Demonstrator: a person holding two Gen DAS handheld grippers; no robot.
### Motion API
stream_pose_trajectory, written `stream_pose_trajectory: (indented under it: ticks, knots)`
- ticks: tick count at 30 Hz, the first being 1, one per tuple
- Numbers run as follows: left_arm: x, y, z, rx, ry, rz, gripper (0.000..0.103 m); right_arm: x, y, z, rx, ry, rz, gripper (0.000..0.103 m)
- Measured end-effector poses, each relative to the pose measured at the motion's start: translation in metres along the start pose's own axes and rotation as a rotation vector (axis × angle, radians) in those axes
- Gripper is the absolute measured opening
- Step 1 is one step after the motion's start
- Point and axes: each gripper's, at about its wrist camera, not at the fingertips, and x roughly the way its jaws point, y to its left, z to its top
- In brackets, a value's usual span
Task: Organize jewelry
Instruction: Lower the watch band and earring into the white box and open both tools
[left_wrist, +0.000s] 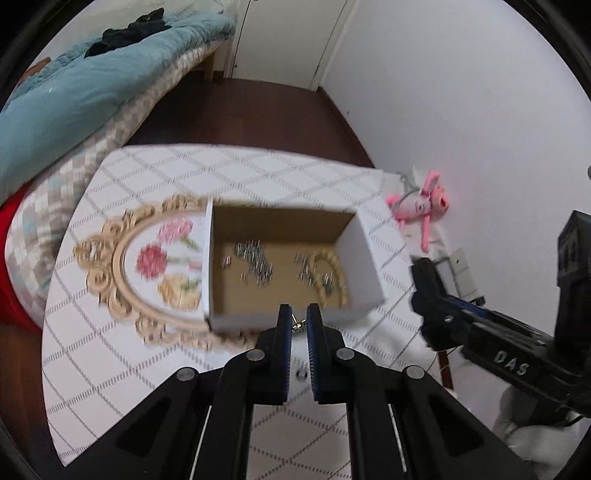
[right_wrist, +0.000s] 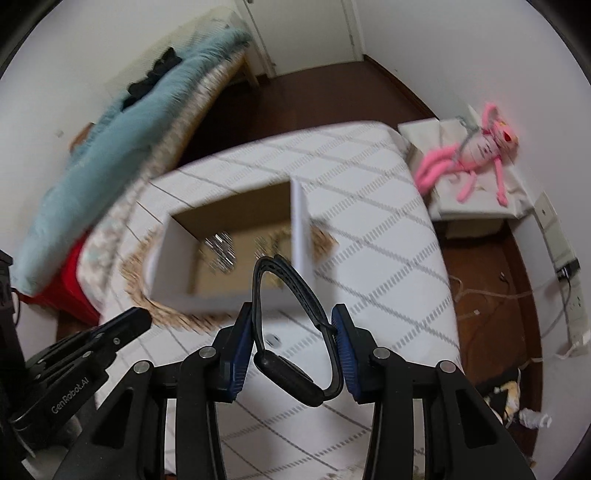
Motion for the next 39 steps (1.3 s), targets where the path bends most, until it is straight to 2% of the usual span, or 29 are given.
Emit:
stream_pose_trajectory:
  ticks: [3,7,12,15,16,17,18,19,21,23,24,26,28,29,31,35,39]
  knots:
    - [0.008,0.001,0.025,0.004,-0.001,0.005,0.006,0.007,0.016,0.029,-0.019,-0.002,0.023,0.044]
    - [0.03,0.011,0.051,-0.001,0.036,0.017,0.006,0.031,0.03,0.059,-0.044,0.035,0.031,0.044]
    - [0.048,0.021,0.069,-0.019,0.1,0.055,0.007,0.069,0.042,0.084,-0.068,0.13,0.032,0.049]
    - [0.054,0.027,0.076,-0.038,0.145,0.112,0.014,0.086,0.043,0.09,-0.068,0.19,0.034,0.054]
    - [0.055,0.029,0.078,-0.038,0.149,0.13,0.028,0.088,0.042,0.091,-0.066,0.201,0.033,0.057]
    - [0.053,0.031,0.079,-0.037,0.138,0.154,0.056,0.089,0.042,0.092,-0.07,0.203,0.03,0.062]
    - [0.051,0.033,0.079,-0.04,0.124,0.175,0.068,0.089,0.041,0.092,-0.071,0.202,0.027,0.066]
    - [0.048,0.036,0.079,-0.045,0.108,0.182,0.073,0.088,0.04,0.093,-0.068,0.202,0.031,0.075]
    - [0.045,0.041,0.079,-0.053,0.095,0.195,0.075,0.085,0.037,0.094,-0.065,0.197,0.03,0.077]
    - [0.045,0.045,0.077,-0.047,0.097,0.235,0.096,0.081,0.036,0.095,-0.076,0.185,0.004,0.081]
    - [0.045,0.047,0.075,-0.043,0.093,0.25,0.1,0.079,0.035,0.095,-0.077,0.181,-0.009,0.084]
    - [0.044,0.048,0.07,-0.027,0.084,0.287,0.101,0.076,0.032,0.093,-0.095,0.171,-0.057,0.092]
    - [0.045,0.049,0.066,-0.011,0.073,0.321,0.103,0.074,0.032,0.088,-0.135,0.154,-0.146,0.094]
    - [0.046,0.049,0.062,-0.001,0.067,0.34,0.103,0.074,0.032,0.085,-0.148,0.147,-0.177,0.099]
    - [0.046,0.048,0.059,0.009,0.057,0.362,0.103,0.076,0.031,0.079,-0.164,0.144,-0.227,0.103]
    - [0.04,0.045,0.059,0.013,0.044,0.375,0.103,0.07,0.027,0.075,-0.167,0.118,-0.265,0.103]
    - [0.018,0.042,0.058,0.0,-0.012,0.381,0.103,0.05,0.029,0.074,-0.16,0.066,-0.256,0.103]
